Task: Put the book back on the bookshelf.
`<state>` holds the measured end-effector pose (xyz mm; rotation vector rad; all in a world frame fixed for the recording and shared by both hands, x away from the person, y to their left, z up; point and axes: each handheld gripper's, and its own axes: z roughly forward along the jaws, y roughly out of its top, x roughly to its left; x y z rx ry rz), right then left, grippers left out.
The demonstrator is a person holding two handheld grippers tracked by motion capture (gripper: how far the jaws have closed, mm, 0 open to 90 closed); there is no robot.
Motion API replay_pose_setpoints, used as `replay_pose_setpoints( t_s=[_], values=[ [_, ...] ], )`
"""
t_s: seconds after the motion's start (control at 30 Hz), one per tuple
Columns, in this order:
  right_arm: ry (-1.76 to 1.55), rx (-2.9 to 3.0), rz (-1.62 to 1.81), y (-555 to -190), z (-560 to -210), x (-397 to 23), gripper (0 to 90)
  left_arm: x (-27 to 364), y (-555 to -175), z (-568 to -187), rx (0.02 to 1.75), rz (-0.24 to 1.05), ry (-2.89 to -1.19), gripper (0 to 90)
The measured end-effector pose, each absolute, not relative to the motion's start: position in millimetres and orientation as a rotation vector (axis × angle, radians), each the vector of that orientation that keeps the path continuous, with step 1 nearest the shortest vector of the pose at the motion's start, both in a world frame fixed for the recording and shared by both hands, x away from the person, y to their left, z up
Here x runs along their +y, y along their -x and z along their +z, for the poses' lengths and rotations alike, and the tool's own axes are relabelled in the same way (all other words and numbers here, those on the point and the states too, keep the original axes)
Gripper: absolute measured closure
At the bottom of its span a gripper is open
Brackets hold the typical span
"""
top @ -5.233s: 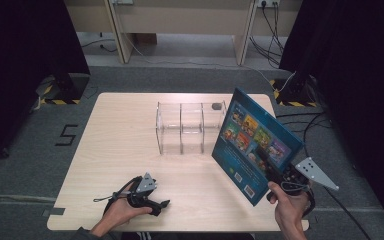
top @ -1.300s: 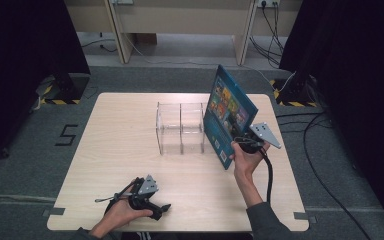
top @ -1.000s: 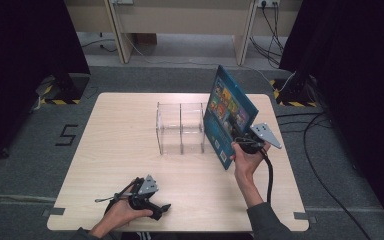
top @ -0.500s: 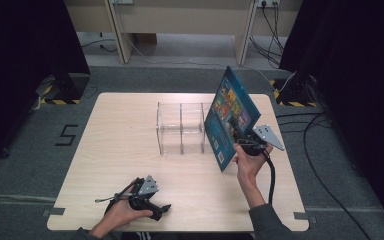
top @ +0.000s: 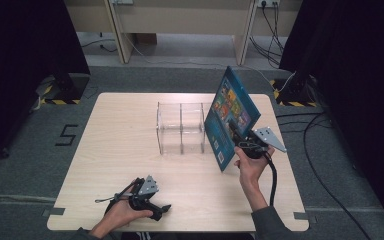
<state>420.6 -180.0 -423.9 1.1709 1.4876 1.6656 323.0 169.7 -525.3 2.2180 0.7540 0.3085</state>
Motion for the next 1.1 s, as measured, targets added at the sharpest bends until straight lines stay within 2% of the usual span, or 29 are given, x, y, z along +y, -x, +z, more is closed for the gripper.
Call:
replay_pose_setpoints(
  t_s=[1.1],
  values=[
    [-1.182,1.535,1.695,-394.3,-424.7,-195.3,43.5,170.1,-322.8,-525.3,0.744,0.303,-2.221,0.0]
  ],
)
